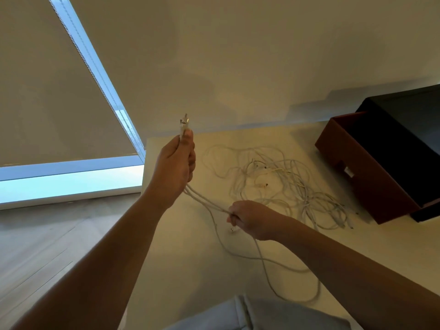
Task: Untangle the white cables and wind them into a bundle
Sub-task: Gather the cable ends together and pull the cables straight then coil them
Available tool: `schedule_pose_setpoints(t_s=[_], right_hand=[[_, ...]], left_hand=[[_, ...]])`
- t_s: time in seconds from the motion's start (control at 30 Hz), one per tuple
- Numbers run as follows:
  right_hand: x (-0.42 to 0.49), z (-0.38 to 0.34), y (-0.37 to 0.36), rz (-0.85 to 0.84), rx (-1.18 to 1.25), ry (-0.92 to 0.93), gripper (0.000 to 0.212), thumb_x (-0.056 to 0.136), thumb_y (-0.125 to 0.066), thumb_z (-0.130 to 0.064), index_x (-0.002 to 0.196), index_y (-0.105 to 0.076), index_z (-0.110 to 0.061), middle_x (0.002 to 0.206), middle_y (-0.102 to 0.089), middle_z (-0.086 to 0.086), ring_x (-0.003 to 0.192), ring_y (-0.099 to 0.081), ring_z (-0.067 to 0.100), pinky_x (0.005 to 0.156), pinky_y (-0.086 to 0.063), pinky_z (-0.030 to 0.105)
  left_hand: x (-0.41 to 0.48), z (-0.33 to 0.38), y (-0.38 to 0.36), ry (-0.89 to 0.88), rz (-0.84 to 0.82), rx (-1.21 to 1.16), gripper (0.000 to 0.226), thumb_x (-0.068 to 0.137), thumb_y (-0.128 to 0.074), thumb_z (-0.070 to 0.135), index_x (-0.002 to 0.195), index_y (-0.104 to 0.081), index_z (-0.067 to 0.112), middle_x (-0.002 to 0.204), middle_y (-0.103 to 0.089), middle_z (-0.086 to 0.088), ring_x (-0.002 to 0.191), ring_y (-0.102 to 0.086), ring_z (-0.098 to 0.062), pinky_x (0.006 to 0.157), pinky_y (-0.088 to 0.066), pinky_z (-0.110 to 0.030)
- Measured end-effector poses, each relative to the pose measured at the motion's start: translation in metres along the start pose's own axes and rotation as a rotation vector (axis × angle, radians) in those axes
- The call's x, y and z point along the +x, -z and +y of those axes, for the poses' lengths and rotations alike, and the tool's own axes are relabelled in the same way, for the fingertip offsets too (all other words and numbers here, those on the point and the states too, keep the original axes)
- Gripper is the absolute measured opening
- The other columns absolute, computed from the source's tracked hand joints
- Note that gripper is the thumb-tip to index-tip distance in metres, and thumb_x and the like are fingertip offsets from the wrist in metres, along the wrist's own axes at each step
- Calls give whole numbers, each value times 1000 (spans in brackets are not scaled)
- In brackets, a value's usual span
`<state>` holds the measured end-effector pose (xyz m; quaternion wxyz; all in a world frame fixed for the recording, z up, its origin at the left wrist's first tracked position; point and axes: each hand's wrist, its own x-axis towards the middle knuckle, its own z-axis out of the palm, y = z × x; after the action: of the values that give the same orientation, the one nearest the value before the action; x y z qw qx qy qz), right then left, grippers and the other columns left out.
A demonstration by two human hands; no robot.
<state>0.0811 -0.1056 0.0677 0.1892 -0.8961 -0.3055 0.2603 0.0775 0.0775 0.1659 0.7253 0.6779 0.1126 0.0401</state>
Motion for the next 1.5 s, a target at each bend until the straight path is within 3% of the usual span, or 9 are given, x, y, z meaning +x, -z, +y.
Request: schedule_pose_setpoints(t_s=[0.2, 0.3, 0.47, 0.57, 0.77, 1.0, 1.2, 1.37, 1.5], right_hand=[[-5, 27, 0, -4, 124, -116, 27, 97, -45, -17, 71, -47, -23, 87, -60, -2, 93, -60, 20, 83, -45, 33], [-1, 23, 1, 5, 95, -113, 7, 97, -51, -23, 96, -54, -16, 99, -57, 0, 91, -53, 17, 77, -39, 28], [20, 1, -8, -27, 146, -86, 69, 90, -63, -30, 148, -26, -22, 149, -36, 1, 131, -42, 19, 106, -35, 31], [32, -8, -22, -128, 205, -71, 74, 92, -62, -24, 151, -17, -22, 152, -34, 5, 113, -57, 24, 96, -41, 30], [25, 2, -29, -123, 379, -99, 8, 89, -63, -21, 92, -68, -16, 86, -67, -3, 79, -60, 10, 75, -45, 25], [-29, 53, -26, -110, 178, -228, 22, 95, -48, -19, 75, -53, -27, 80, -63, -3, 72, -58, 12, 70, -46, 24], [-55, 31, 3, 62, 228, -183, 18, 101, -38, -18, 93, -54, -16, 70, -48, -16, 55, -46, -1, 53, -38, 13], [-56, -2, 35, 237, 197, -47, 20, 100, -44, -25, 89, -58, -18, 66, -47, -15, 58, -47, -1, 54, -34, 15], [-60, -1, 52, 220, 53, -96, 18, 99, -41, -20, 87, -55, -23, 71, -50, -9, 67, -46, 11, 56, -33, 24]], left_hand=[[10, 5, 19, 15, 74, 33, 44, 102, -41, 40, 64, -30, 22, 49, -29, 10, 42, -23, -6, 38, -18, -16], [9, 8, 15, 37, 64, -23, 43, 102, -40, 39, 64, -30, 22, 50, -27, 8, 42, -21, -6, 39, -17, -16], [4, 21, 6, 42, 44, -113, 43, 102, -38, 40, 65, -32, 20, 50, -26, 7, 43, -18, -7, 43, -14, -21], [2, 27, 5, 11, 56, -135, 43, 102, -38, 40, 65, -32, 20, 50, -26, 6, 44, -18, -8, 43, -14, -21], [3, 30, 23, -113, 164, -31, 40, 103, -39, 33, 67, -31, 20, 47, -28, 10, 40, -23, -5, 39, -18, -17], [16, 15, 66, -245, 289, 210, 44, 97, -45, 40, 55, -42, 28, 45, -35, 12, 47, -30, -11, 49, -24, -24], [2, -14, 25, -197, 37, 638, 31, 100, -47, 27, 71, -56, 21, 66, -55, 1, 50, -46, 1, 50, -32, -8], [-18, -47, -26, -3, -381, 530, 19, 99, -49, 21, 102, -69, 23, 108, -69, -3, 103, -63, -10, 92, -45, -20], [-22, -48, -40, 128, -467, 347, 27, 101, -43, 13, 110, -65, 1, 85, -64, -16, 42, -46, -8, 42, -36, -13]])
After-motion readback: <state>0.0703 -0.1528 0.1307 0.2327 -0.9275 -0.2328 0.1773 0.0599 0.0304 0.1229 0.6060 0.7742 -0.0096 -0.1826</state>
